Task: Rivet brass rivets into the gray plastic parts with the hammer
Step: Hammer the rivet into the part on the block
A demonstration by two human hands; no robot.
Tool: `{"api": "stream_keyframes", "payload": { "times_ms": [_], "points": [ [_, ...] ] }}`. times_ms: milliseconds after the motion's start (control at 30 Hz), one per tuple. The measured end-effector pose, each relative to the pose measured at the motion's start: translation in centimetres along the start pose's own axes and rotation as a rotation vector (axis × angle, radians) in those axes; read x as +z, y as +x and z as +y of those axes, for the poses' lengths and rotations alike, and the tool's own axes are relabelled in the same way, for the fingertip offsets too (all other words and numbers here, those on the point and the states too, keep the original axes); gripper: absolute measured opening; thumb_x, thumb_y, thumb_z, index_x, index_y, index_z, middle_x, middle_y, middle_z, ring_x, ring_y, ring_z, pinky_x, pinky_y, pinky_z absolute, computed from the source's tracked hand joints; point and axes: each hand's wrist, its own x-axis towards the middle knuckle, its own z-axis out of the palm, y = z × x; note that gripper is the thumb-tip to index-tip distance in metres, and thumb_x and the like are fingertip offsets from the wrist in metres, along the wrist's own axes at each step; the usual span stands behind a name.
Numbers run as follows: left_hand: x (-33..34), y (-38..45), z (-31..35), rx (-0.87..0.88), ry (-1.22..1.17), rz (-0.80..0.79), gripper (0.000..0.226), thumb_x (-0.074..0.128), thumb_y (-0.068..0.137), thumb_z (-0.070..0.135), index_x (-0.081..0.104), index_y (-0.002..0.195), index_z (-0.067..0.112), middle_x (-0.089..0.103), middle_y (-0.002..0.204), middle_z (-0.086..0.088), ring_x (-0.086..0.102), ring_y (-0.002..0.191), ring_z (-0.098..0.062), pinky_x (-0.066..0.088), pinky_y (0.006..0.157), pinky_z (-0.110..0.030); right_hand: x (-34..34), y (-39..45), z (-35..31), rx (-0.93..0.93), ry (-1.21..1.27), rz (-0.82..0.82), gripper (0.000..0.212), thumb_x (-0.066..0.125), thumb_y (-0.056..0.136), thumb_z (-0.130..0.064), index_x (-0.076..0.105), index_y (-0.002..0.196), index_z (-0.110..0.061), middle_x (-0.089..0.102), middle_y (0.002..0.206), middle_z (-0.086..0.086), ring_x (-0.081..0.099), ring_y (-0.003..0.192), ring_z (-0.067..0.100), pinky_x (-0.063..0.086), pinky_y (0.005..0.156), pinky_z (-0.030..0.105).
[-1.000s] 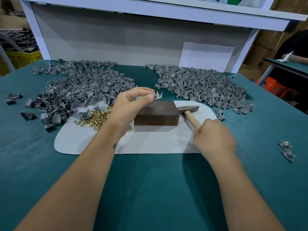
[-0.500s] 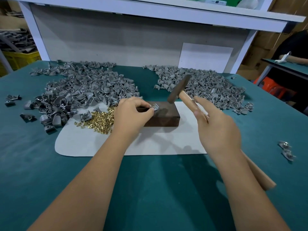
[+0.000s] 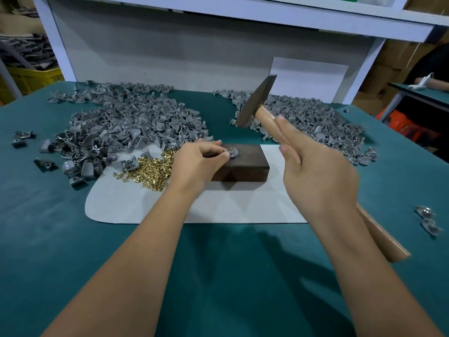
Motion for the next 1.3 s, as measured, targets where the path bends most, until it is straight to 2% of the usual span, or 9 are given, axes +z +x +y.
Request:
{"api": "stream_keyframes", "payload": {
  "times_ms": [133, 300, 367, 467, 633, 800, 933, 1100, 1300],
  "points": [
    [0.0, 0.1, -0.1, -0.001, -0.007, -0.017, 0.007, 0.078, 0.083, 0.023, 0.078, 0.084, 0.03, 0.07, 0.106, 0.012, 0.053, 0.097, 0.015, 0.03, 0.08, 0.005, -0.1, 0.0, -0.3, -0.054, -0.149, -0.136, 0.044, 0.04, 0.099, -0.037, 0.031, 0.135, -0.06, 0.065, 0.091, 0.0, 0.05, 0.069, 0.024, 0.031, 0.057, 0.03],
    [0.0, 0.1, -0.4, 0.024, -0.019, 0.002, 0.009, 0.078, 0.083, 0.02, 0.079, 0.092, 0.023, 0.071, 0.116, 0.008, 0.058, 0.115, -0.001, 0.038, 0.107, -0.021, -0.9, 1.0, -0.7, -0.038, -0.057, 0.116, 0.046, 0.041, 0.099, -0.035, 0.029, 0.137, -0.057, 0.052, 0.068, -0.003, 0.04, 0.05, 0.017, 0.025, 0.045, 0.022],
    [0.0, 0.1, -0.5, 0.018, -0.024, 0.003, 0.009, 0.078, 0.083, 0.021, 0.079, 0.091, 0.023, 0.071, 0.117, 0.007, 0.055, 0.124, -0.006, 0.035, 0.11, -0.025, -0.4, 0.3, -1.0, -0.069, -0.153, -0.018, 0.048, 0.04, 0.099, -0.035, 0.024, 0.136, -0.06, 0.058, 0.076, -0.002, 0.05, 0.062, 0.023, 0.03, 0.05, 0.028],
    [0.1, 0.3, -0.5, 0.018, -0.021, 0.001, 0.007, 0.078, 0.083, 0.024, 0.079, 0.089, 0.027, 0.071, 0.116, 0.009, 0.059, 0.119, -0.005, 0.039, 0.107, -0.025, 0.0, -0.1, -0.8, -0.064, -0.189, -0.137, 0.045, 0.038, 0.099, -0.037, 0.027, 0.136, -0.061, 0.065, 0.093, -0.002, 0.048, 0.07, 0.024, 0.03, 0.058, 0.03],
    [0.2, 0.3, -0.7, 0.018, -0.028, 0.026, 0.008, 0.079, 0.081, 0.023, 0.079, 0.086, 0.028, 0.072, 0.114, 0.012, 0.063, 0.107, 0.002, 0.045, 0.106, -0.03, -0.6, 1.1, -0.4, -0.014, -0.045, 0.117, 0.047, 0.042, 0.098, -0.034, 0.027, 0.136, -0.058, 0.051, 0.068, -0.001, 0.036, 0.053, 0.02, 0.025, 0.046, 0.025],
    [0.2, 0.5, -0.6, -0.002, -0.031, 0.021, 0.008, 0.079, 0.082, 0.024, 0.08, 0.089, 0.025, 0.072, 0.114, 0.01, 0.063, 0.11, -0.002, 0.047, 0.106, -0.035, -0.1, 0.5, -0.7, -0.108, -0.21, -0.079, 0.047, 0.039, 0.099, -0.034, 0.027, 0.137, -0.059, 0.063, 0.084, -0.002, 0.037, 0.063, 0.02, 0.026, 0.051, 0.03],
    [0.4, 0.6, -0.7, 0.003, -0.015, 0.039, 0.009, 0.08, 0.081, 0.024, 0.08, 0.091, 0.023, 0.072, 0.114, 0.011, 0.063, 0.11, -0.002, 0.044, 0.108, -0.033, -0.8, 1.3, -0.8, -0.072, -0.132, 0.134, 0.046, 0.043, 0.098, -0.033, 0.033, 0.136, -0.056, 0.04, 0.062, -0.005, 0.027, 0.05, 0.017, 0.016, 0.043, 0.022],
    [0.2, 0.4, -0.6, -0.005, -0.007, 0.018, 0.007, 0.079, 0.081, 0.028, 0.08, 0.088, 0.026, 0.072, 0.112, 0.014, 0.063, 0.11, -0.001, 0.047, 0.105, -0.035, 0.3, -0.1, -0.5, -0.125, -0.248, -0.071, 0.048, 0.039, 0.099, -0.034, 0.024, 0.138, -0.06, 0.06, 0.08, -0.001, 0.044, 0.062, 0.023, 0.016, 0.044, 0.025],
    [0.2, 0.3, -0.5, 0.003, 0.044, 0.023, 0.009, 0.078, 0.082, 0.031, 0.078, 0.091, 0.028, 0.07, 0.115, 0.018, 0.062, 0.111, 0.0, 0.045, 0.102, -0.027, 0.5, 2.3, 0.0, 0.04, 0.11, 0.031, 0.04, 0.043, 0.098, -0.032, 0.044, 0.132, -0.052, 0.069, 0.102, -0.007, 0.053, 0.076, 0.022, 0.035, 0.058, 0.031]
  ]
}}
